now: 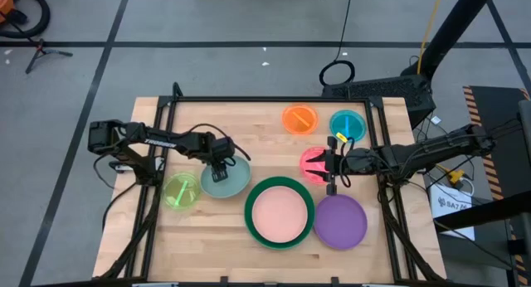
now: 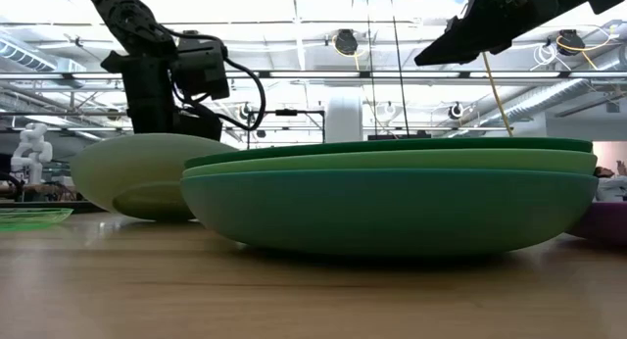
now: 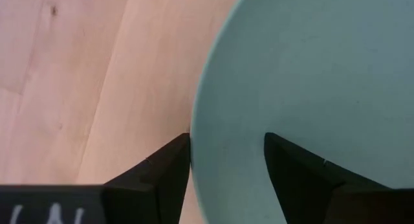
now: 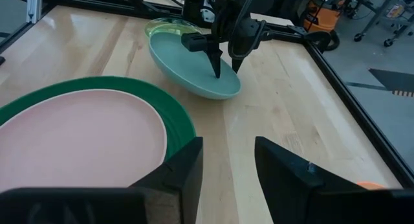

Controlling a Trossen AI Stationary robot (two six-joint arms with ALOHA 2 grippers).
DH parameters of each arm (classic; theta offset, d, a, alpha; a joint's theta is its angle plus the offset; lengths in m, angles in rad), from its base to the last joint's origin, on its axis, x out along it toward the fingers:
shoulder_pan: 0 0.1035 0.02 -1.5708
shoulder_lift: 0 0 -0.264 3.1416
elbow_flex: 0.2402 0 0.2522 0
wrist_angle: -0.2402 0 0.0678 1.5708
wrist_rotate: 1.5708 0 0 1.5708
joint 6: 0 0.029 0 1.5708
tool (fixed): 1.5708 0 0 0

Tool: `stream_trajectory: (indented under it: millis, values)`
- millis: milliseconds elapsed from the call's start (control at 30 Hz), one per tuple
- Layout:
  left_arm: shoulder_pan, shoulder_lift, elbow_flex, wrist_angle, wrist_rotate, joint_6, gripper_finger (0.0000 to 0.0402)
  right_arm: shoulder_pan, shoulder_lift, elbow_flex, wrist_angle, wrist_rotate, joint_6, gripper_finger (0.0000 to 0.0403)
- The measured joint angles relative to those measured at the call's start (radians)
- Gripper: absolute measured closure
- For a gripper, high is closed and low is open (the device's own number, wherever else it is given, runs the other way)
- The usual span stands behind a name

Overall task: Stack plastic plates
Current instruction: Stack the light blue plate on top of the light pink plate

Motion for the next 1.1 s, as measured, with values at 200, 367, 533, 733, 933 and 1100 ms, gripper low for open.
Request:
stream_trajectory:
  millis: [200,367,533,733,933,1100]
  values:
    - [-0.015,0.0,0.0,0.0,0.0,-0.019,0.0201,0.0,0.0,0.0,0.0,0.0,0.004,0.0271]
    - [-0.025,0.0,0.0,0.0,0.0,-0.025,0.0201,0.0,0.0,0.0,0.0,0.0,0.004,0.0271]
    - [-0.026,-0.001,0.0,-0.003,-0.007,-0.021,0.0191,0.0,0.0,0.0,0.0,0.0,0.004,0.0271]
    - [-0.026,-0.002,0.0,-0.011,-0.008,-0.008,0.0186,0.0,0.0,0.0,0.0,0.0,0.005,0.0271]
    - [-0.026,-0.002,0.0,-0.02,-0.009,-0.03,0.0186,0.0,0.0,0.0,0.0,0.0,0.005,0.0271]
    - [-0.026,-0.007,0.001,-0.038,-0.015,-0.046,0.0185,0.0,0.0,0.0,0.0,0.0,0.005,0.0271]
